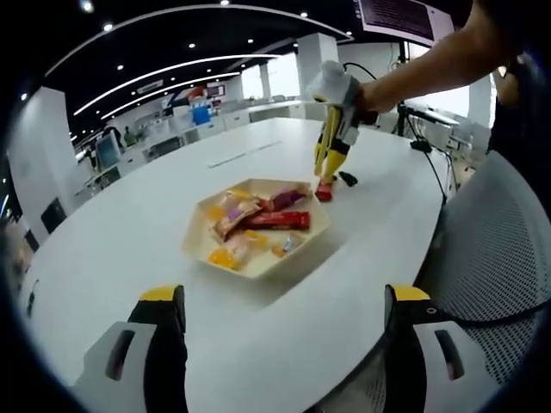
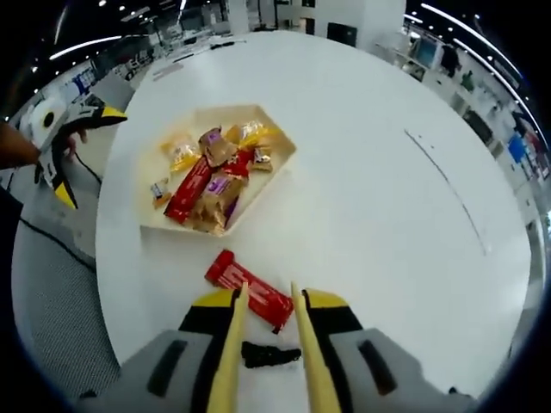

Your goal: Place the target food into the container with the food tongs after gripping and lifting it, then release it inside without dropping or visibly crushing the food.

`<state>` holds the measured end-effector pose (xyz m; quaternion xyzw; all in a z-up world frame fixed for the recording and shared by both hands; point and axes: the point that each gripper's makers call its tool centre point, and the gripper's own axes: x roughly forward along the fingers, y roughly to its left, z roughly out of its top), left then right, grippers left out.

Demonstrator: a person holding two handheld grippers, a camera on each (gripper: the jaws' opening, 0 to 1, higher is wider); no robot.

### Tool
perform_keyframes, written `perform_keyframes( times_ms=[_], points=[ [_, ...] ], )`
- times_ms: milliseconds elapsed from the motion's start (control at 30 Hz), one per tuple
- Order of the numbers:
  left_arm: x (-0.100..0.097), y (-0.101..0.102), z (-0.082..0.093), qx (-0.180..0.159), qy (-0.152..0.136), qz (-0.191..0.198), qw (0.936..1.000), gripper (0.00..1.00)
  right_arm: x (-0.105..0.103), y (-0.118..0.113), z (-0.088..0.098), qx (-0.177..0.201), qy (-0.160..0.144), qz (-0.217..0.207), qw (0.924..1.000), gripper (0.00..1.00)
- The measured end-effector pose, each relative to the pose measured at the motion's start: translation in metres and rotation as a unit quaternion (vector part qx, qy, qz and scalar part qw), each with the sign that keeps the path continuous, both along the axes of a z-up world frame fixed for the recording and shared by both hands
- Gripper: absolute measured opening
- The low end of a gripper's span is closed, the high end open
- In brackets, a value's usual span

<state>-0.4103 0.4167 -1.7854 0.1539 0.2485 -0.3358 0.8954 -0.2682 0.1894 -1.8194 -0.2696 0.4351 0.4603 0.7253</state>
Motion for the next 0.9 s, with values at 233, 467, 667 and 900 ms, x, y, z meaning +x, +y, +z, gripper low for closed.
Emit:
perform_keyframes(
  times_ms=[233, 467, 667, 900],
  points=[
    [0.000, 0.000, 0.001, -0.004, 0.000, 0.000, 1.0000, 0.92, -0.011, -0.002, 0.005, -0.027, -0.043, 0.156, 0.9864, 0.29],
    [0.000, -0.001, 0.002, -0.006, -0.002, -0.001, 1.0000, 0.92, -0.014, -0.004, -0.005, -0.058, -0.051, 0.204, 0.9759, 0.29],
    [-0.001, -0.002, 0.001, -0.006, -0.001, -0.002, 1.0000, 0.92, -0.014, 0.003, -0.013, -0.083, -0.051, 0.251, 0.9630, 0.30],
    [0.000, -0.001, 0.001, -0.006, -0.001, -0.001, 1.0000, 0.91, -0.017, 0.010, -0.018, -0.065, -0.011, 0.213, 0.9748, 0.28]
  ],
)
